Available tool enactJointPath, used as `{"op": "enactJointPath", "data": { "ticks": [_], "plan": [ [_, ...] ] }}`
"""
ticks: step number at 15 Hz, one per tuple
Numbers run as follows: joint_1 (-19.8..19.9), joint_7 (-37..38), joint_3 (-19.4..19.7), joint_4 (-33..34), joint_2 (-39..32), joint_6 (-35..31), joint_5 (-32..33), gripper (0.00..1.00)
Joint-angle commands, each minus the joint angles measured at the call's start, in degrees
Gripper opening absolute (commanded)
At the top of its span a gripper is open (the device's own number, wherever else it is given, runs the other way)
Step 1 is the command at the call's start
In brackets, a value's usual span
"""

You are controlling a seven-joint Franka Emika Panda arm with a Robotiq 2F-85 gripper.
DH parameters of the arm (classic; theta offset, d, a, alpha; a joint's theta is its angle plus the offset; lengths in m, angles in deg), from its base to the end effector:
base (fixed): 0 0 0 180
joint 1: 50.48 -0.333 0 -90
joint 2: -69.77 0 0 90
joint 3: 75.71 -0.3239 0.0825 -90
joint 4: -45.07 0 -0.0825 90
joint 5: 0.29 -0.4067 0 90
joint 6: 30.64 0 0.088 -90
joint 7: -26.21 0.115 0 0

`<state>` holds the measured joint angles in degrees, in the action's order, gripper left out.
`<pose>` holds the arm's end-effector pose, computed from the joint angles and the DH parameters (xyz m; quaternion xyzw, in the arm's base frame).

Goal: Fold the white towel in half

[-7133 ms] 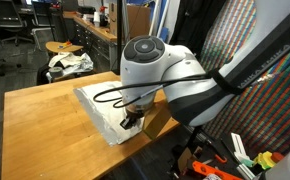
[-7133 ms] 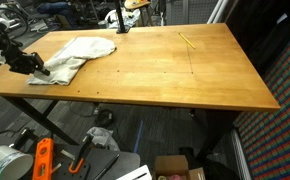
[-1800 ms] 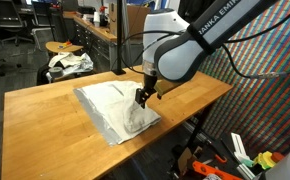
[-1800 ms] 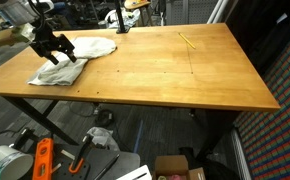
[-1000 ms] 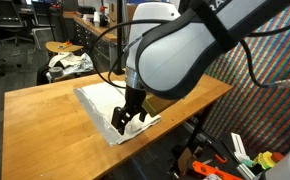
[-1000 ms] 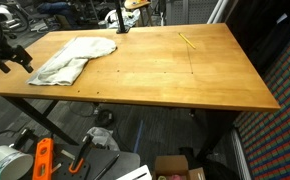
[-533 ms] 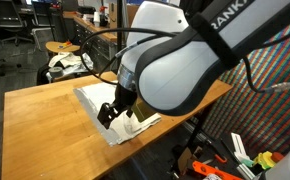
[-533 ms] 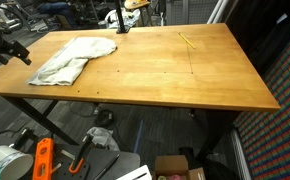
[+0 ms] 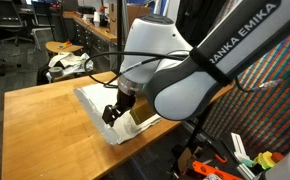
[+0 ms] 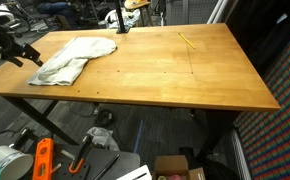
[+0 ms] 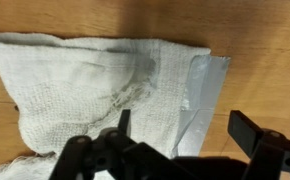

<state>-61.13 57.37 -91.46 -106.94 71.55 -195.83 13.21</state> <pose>0.4059 0.2152 0.2575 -0.9882 -0.0683 -0.1358 0.0191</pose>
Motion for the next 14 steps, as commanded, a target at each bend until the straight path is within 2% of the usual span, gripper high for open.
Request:
{"op": "enactJointPath", "data": {
  "ticks": [1, 4, 9, 10, 11, 14],
  "plan": [
    [1.2, 7.5, 0.2, 3.1, -2.8, 0.9, 7.8, 1.00],
    [1.1, 11.7, 0.8, 5.3, -5.6, 2.5, 12.0, 1.00],
    [0.6, 14.0, 1.6, 8.0, -9.1, 6.4, 13.4, 1.00],
    [0.5, 14.0, 1.7, 8.4, -9.6, 7.0, 13.4, 0.75],
    [0.4, 14.0, 1.7, 8.8, -10.0, 7.6, 13.5, 0.74],
    [0.7, 12.8, 1.5, 8.9, -10.2, 9.7, 12.5, 0.49]
  ]
}}
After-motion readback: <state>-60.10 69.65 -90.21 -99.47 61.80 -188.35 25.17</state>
